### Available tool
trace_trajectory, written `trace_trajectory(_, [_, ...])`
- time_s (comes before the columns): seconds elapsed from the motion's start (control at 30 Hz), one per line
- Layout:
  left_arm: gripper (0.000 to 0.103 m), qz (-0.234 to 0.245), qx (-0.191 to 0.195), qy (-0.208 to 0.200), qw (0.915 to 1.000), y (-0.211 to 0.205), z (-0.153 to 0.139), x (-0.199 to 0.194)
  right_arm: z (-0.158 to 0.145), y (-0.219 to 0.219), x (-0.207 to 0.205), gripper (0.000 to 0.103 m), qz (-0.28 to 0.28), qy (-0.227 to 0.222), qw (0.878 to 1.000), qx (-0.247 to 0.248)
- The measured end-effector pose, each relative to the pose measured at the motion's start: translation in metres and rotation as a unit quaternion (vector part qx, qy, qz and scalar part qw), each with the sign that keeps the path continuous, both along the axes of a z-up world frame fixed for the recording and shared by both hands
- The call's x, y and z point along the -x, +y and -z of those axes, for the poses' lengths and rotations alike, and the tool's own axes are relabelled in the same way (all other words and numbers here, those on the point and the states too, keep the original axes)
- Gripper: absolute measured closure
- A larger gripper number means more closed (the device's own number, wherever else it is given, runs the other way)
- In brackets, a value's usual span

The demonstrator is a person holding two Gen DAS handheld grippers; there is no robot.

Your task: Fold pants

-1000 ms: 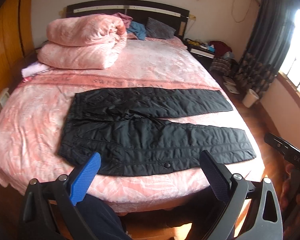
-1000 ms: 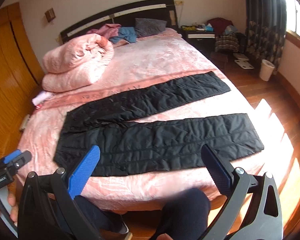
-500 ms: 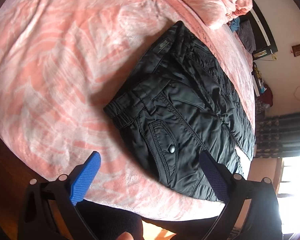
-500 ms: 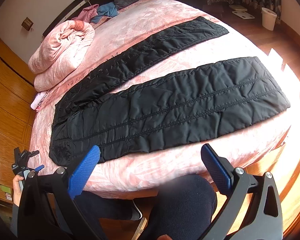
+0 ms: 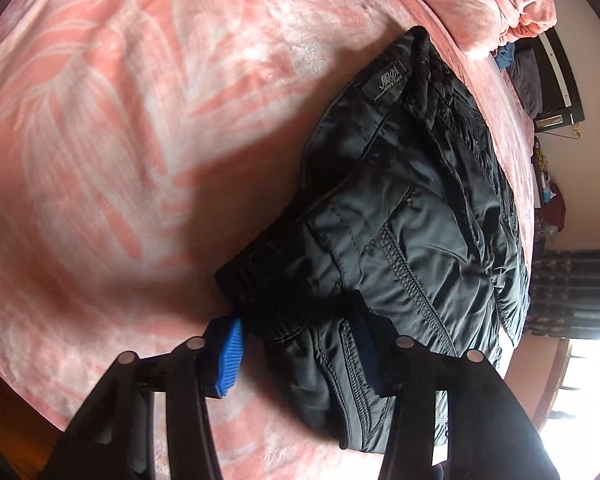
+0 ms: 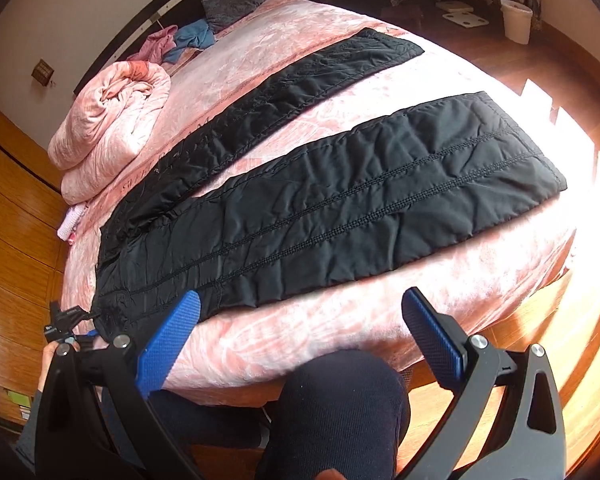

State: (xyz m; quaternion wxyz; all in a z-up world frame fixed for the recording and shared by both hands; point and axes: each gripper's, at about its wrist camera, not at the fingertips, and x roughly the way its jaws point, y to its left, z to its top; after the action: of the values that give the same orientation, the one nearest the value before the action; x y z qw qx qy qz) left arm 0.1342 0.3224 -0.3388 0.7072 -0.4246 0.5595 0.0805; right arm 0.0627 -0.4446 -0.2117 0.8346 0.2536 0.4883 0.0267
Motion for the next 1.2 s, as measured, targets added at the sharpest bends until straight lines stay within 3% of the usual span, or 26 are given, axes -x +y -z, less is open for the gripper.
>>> trace_trajectory(0.03, [0.059, -0.005, 0.003, -0.005, 1.0000, 0.002, 0.000, 0.002, 0.005, -0.019, -0.002, 0.046, 0.021, 0.006, 1.000, -0.016])
trace_trajectory(0.1, [0.060, -0.011, 0.000, -0.017, 0.9998, 0.003, -0.001, 0.006, 0.022, -0.065, -0.006, 0.070, 0.073, 0.032, 0.995, -0.052])
trace_trajectory(0.17, [0.057, -0.018, -0.008, -0.025, 0.9995, 0.002, -0.003, 0.010, 0.035, -0.114, -0.006, 0.068, 0.135, 0.037, 0.987, -0.080])
trace_trajectory(0.2, [0.052, -0.019, -0.009, -0.027, 0.9994, 0.002, -0.001, 0.011, 0.041, -0.136, -0.006, 0.061, 0.161, 0.039, 0.982, -0.090])
trace_trajectory(0.23, [0.047, -0.017, -0.006, -0.033, 0.9993, 0.001, 0.001, 0.011, 0.047, -0.156, -0.005, 0.044, 0.188, 0.040, 0.976, -0.099])
trace_trajectory(0.27, [0.038, -0.013, -0.002, -0.041, 0.9991, 0.000, 0.001, 0.009, 0.052, -0.175, -0.004, 0.037, 0.214, 0.039, 0.970, -0.106])
trace_trajectory(0.3, [0.035, -0.012, -0.003, -0.044, 0.9989, -0.001, 0.001, 0.008, 0.057, -0.190, -0.004, 0.032, 0.233, 0.038, 0.965, -0.113])
trace_trajectory(0.37, [0.034, -0.018, -0.012, -0.039, 0.9990, -0.005, 0.000, 0.004, 0.069, -0.213, -0.007, 0.032, 0.258, 0.040, 0.957, -0.123])
trace_trajectory(0.47, [0.051, -0.035, -0.034, -0.026, 0.9985, -0.009, 0.001, 0.003, 0.087, -0.231, -0.014, 0.031, 0.275, 0.055, 0.952, -0.126])
trace_trajectory(0.6, [0.070, -0.055, -0.033, -0.031, 0.9975, -0.003, 0.003, 0.012, 0.115, -0.239, -0.028, 0.029, 0.281, 0.081, 0.946, -0.139])
trace_trajectory(0.67, [0.073, -0.067, -0.029, -0.039, 0.9966, 0.001, 0.004, 0.019, 0.126, -0.234, -0.036, 0.054, 0.263, 0.079, 0.948, -0.159])
trace_trajectory(0.7, [0.075, -0.074, -0.033, -0.043, 0.9958, 0.001, 0.003, 0.022, 0.129, -0.230, -0.041, 0.075, 0.251, 0.078, 0.952, -0.157])
trace_trajectory(0.73, [0.075, -0.082, -0.040, -0.045, 0.9948, 0.000, 0.001, 0.025, 0.130, -0.225, -0.043, 0.085, 0.244, 0.077, 0.954, -0.158])
trace_trajectory(0.83, [0.078, -0.116, -0.057, -0.063, 0.9895, 0.005, -0.009, 0.033, 0.126, -0.214, -0.046, 0.093, 0.231, 0.067, 0.957, -0.164])
trace_trajectory(1.03, [0.079, -0.183, -0.058, -0.067, 0.9792, 0.035, -0.015, 0.056, 0.111, -0.182, -0.054, 0.094, 0.172, 0.067, 0.973, -0.139])
trace_trajectory(1.2, [0.077, -0.189, -0.058, -0.053, 0.9788, 0.037, -0.002, 0.067, 0.133, -0.183, -0.047, 0.092, 0.175, 0.088, 0.971, -0.136])
